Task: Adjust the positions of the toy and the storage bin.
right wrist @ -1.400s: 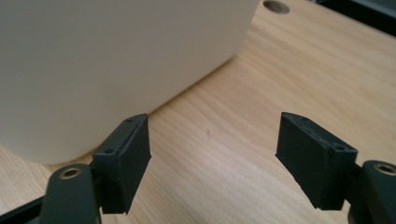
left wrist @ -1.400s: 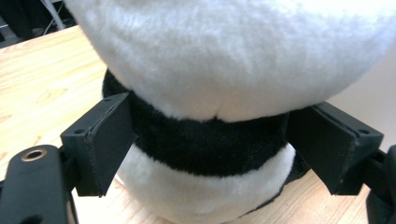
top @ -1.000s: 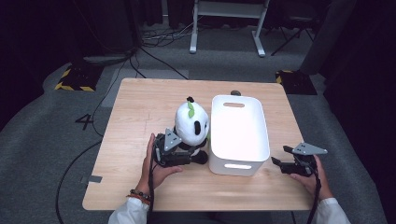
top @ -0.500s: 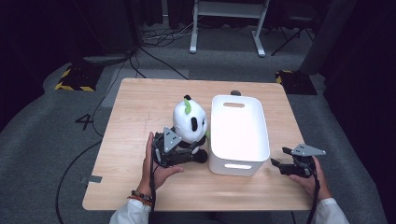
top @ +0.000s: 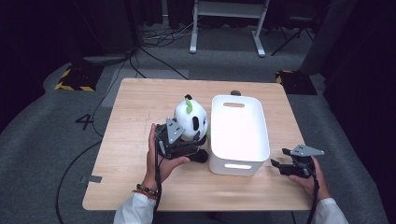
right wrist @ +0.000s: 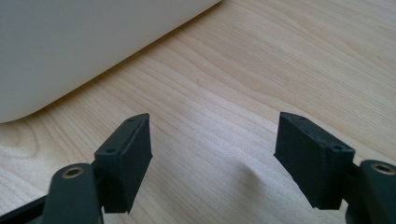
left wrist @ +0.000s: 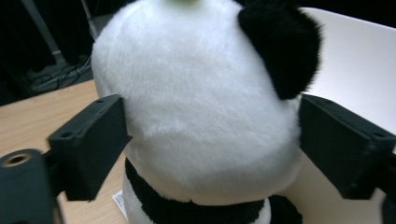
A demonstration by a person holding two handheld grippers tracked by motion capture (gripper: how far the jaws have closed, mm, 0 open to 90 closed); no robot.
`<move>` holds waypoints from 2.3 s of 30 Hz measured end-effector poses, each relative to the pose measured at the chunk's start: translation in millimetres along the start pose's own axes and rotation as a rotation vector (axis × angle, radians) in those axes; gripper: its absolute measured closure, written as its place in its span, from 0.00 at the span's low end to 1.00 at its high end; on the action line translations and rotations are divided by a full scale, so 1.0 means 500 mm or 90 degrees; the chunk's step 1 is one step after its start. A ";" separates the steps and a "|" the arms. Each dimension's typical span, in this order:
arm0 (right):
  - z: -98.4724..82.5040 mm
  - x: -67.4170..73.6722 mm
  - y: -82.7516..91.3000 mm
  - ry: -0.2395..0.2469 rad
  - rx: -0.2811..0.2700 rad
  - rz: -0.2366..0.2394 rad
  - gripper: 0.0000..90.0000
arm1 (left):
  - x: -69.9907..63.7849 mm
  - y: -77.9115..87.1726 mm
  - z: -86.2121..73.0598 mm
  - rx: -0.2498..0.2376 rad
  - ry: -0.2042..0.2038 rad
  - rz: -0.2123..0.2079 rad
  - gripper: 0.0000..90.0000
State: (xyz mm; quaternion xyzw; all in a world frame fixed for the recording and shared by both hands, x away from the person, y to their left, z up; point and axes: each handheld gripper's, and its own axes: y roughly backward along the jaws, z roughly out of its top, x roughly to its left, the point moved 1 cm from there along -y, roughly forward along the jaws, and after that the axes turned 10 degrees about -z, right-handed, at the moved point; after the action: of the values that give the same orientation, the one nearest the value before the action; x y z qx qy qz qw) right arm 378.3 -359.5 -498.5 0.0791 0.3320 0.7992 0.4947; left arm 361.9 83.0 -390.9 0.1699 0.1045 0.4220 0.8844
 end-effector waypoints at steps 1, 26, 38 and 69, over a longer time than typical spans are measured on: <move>0.000 0.000 0.000 0.000 0.000 0.000 0.30 | 0.002 -0.003 0.000 0.004 0.005 0.001 0.10; -0.006 0.005 -0.003 0.002 -0.007 -0.020 0.32 | 0.040 -0.077 -0.005 0.028 0.051 -0.016 0.16; -0.012 0.017 -0.014 0.002 0.004 -0.017 0.31 | 0.079 -0.063 -0.021 -0.001 0.051 -0.039 0.48; -0.011 0.002 -0.026 -0.059 0.041 0.002 0.23 | 0.058 -0.040 -0.049 -0.040 0.018 -0.053 0.56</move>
State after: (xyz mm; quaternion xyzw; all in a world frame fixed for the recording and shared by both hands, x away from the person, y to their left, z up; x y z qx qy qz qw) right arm 384.8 -357.4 -510.7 0.1323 0.3339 0.7846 0.5054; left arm 385.9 99.3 -422.4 0.1317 0.1109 0.3900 0.9046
